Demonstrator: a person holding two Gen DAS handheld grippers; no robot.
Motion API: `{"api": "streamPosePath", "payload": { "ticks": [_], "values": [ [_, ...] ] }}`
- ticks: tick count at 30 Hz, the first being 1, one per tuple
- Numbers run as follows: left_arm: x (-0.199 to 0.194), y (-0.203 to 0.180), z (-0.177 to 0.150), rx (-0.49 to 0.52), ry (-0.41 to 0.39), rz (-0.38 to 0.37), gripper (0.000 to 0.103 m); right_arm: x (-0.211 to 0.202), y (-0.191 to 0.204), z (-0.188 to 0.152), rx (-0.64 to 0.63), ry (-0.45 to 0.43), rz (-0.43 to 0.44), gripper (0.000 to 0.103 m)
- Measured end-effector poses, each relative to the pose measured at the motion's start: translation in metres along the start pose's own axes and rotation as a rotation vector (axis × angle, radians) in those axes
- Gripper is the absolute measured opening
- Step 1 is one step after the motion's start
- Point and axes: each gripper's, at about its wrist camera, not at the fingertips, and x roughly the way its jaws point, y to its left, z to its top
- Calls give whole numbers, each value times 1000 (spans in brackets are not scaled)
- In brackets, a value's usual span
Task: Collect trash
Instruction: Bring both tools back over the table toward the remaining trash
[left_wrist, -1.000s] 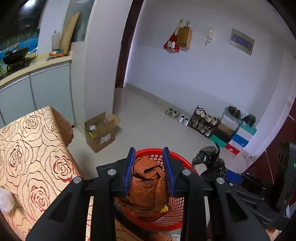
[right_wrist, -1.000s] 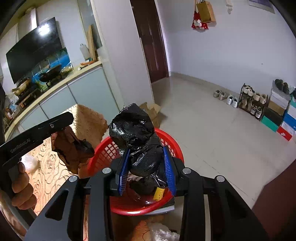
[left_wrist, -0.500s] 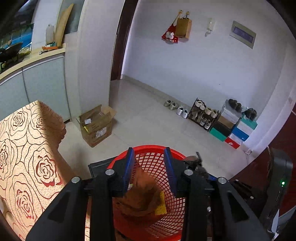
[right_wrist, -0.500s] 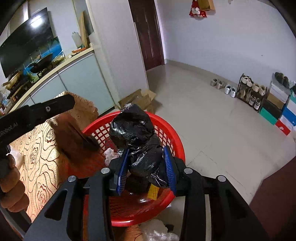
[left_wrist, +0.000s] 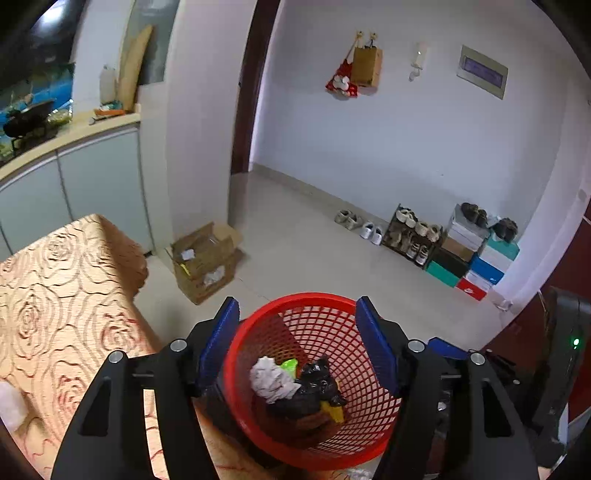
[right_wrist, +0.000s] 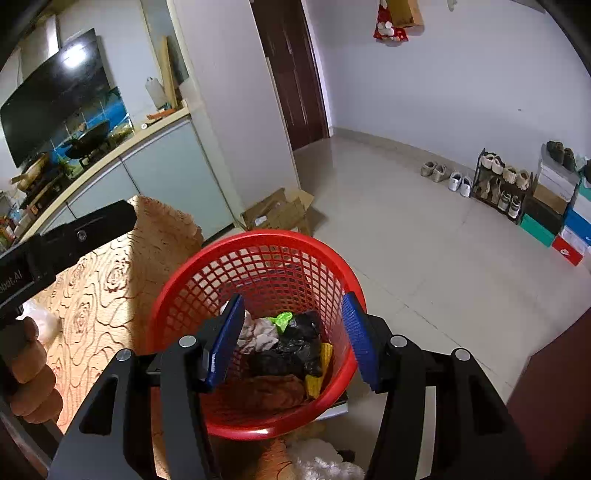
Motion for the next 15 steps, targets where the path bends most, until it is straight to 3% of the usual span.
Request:
{"api": "streamPosePath", "payload": {
  "ticks": [15],
  "values": [
    [-99,27,-34,18,-121,205,77,-55,56,-6,-106,-89,54,55]
  ]
}}
